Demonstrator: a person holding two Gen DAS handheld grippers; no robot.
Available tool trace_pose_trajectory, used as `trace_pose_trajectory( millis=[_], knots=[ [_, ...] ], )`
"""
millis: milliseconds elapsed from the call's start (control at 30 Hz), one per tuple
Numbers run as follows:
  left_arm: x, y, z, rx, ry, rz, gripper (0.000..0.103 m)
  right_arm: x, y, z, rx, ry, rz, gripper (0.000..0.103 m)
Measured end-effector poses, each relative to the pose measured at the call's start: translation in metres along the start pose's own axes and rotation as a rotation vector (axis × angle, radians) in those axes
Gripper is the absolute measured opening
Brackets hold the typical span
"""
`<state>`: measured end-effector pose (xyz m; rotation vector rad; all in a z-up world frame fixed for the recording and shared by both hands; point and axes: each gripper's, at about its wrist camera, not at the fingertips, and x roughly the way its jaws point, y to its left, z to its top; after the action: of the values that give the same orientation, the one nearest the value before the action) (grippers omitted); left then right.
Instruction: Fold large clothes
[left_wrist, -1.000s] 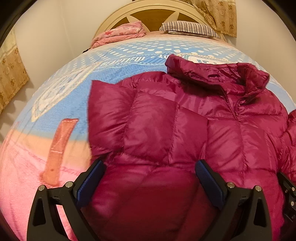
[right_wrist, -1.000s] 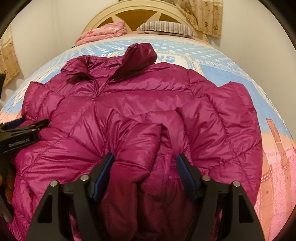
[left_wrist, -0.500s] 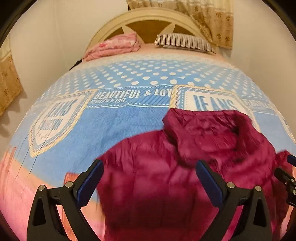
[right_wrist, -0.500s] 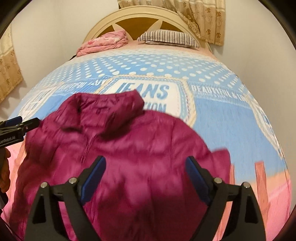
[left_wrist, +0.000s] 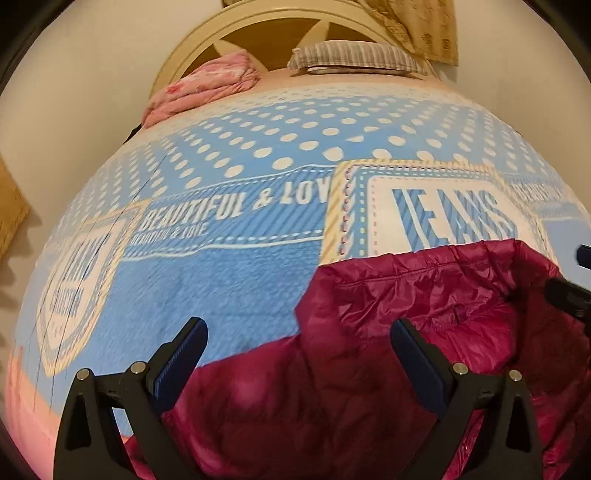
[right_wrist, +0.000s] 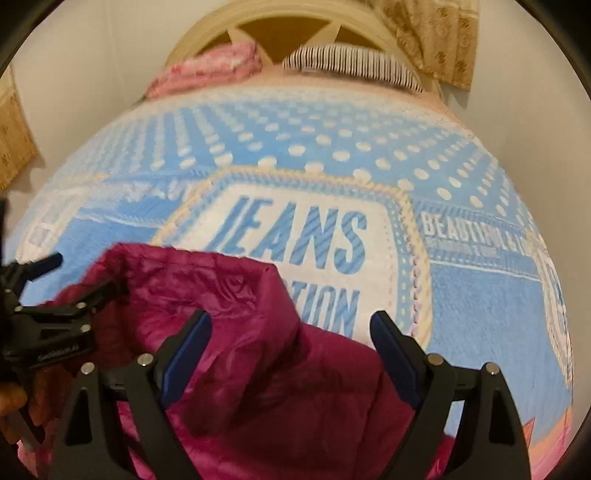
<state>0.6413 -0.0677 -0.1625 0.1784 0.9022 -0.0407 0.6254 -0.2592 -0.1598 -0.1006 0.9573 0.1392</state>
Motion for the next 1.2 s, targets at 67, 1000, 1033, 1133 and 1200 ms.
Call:
trace_pose_trajectory(
  millis=[67, 1000, 1033, 1133, 1200],
  knots=[
    [0.001, -0.005, 0.0, 0.03, -0.006, -0.025, 0.064, 0.013, 0.001, -0.002, -0.032, 0.045, -0.006, 0.069],
    [-0.061, 0.014, -0.072, -0.028, -0.053, -0.119, 0.017, -0.007, -0.005, -0.101, -0.231, -0.053, -0.155, 0.008],
    [-0.071, 0.018, -0.07, -0.039, -0.071, -0.128, 0.024, -0.007, -0.006, -0.101, -0.23, -0.054, -0.156, 0.008],
    [-0.096, 0.028, -0.064, -0.09, -0.154, -0.138, 0.07, -0.005, -0.006, -0.104, -0.23, -0.054, -0.154, 0.008],
    [-0.11, 0.035, -0.055, -0.15, -0.239, -0.123, 0.084, -0.004, -0.003, -0.108, -0.239, -0.056, -0.16, 0.008]
  ],
)
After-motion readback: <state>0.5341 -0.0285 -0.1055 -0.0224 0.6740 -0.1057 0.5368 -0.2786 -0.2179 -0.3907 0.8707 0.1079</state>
